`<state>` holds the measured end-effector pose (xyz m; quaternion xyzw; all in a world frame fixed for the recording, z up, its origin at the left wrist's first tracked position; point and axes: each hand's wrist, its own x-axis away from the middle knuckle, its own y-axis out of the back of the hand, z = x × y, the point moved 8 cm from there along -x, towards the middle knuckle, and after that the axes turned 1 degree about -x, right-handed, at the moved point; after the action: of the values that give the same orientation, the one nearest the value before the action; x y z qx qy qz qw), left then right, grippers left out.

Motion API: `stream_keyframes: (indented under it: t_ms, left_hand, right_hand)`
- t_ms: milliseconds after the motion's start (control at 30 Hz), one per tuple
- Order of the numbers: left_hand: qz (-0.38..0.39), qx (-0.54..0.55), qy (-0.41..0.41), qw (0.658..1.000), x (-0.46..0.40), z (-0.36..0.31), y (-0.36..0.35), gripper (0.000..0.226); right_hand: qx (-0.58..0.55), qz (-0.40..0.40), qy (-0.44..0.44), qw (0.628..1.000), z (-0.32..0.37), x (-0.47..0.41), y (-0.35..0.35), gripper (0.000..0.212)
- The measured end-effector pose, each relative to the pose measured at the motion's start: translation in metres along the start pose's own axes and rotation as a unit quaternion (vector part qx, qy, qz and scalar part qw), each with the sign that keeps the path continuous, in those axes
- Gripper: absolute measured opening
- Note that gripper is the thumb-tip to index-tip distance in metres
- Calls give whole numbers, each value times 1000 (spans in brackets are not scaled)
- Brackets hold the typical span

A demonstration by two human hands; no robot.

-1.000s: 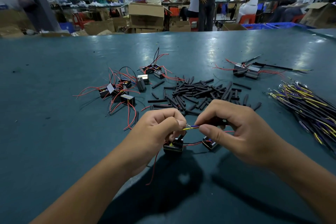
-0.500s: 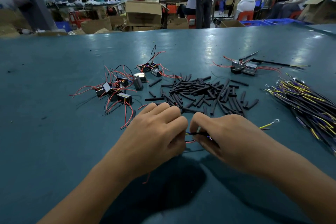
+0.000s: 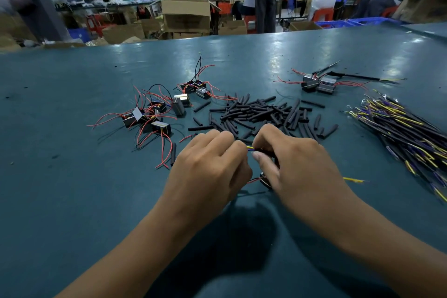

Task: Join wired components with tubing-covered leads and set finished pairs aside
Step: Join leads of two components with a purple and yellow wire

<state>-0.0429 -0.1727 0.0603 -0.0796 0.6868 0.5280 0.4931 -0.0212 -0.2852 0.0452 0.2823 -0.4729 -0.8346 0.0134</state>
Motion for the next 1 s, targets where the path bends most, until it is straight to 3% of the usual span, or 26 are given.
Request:
stream_keyframes:
  t_ms: [100, 200, 300, 367, 433, 567, 633, 667, 700, 767, 833, 933, 1000]
  left_hand:
    - [-7, 125, 133, 983, 4, 15, -4, 19]
    - [7, 288, 267, 920, 12, 33, -13, 14]
    - [21, 405, 315, 858, 13, 33, -16, 16]
    - [34, 450, 345, 823, 13, 32, -19, 17]
    - [60, 510, 409, 754, 19, 34, -29, 16]
    - [132, 673, 499, 529, 27, 18, -51, 5]
    - [156, 690, 508, 491, 28, 13, -56, 5]
    - [164, 681, 507, 502, 27, 14, -58, 5]
    - [168, 655, 499, 542, 26, 18, -57, 8]
    - [164, 549, 439, 692, 19, 31, -48, 19]
    - [134, 427, 336, 828, 8, 38, -30, 12]
    - [46, 275, 187, 942, -4, 33, 2, 7]
    - [-8, 185, 104, 977, -5, 20, 17, 12]
  right_hand:
    - [-157, 16, -73, 985, -17, -5, -7, 8]
    - [-301, 59, -137, 942, -27, -6, -16, 10]
    - [-424, 82, -158, 888, -24, -6, -18, 17]
    - [-439, 85, -143, 883, -20, -8, -16, 16]
    - [-453, 79, -126, 879, -17, -11, -12, 15]
    - [-428, 55, -63, 900, -8, -14, 3, 14]
    - [-396, 43, -49, 916, -7, -14, 6, 14]
    - [-389, 39, -53, 919, -9, -15, 6, 14]
    - [-387, 35, -61, 920, -12, -15, 6, 15]
    - [-388, 34, -79, 918, -17, -16, 4, 15]
    - [-404, 32, -100, 909, -22, -16, 2, 16]
    - [-425, 28, -127, 896, -28, -17, 1, 18]
    - [-430, 29, -131, 893, -28, -18, 3, 17]
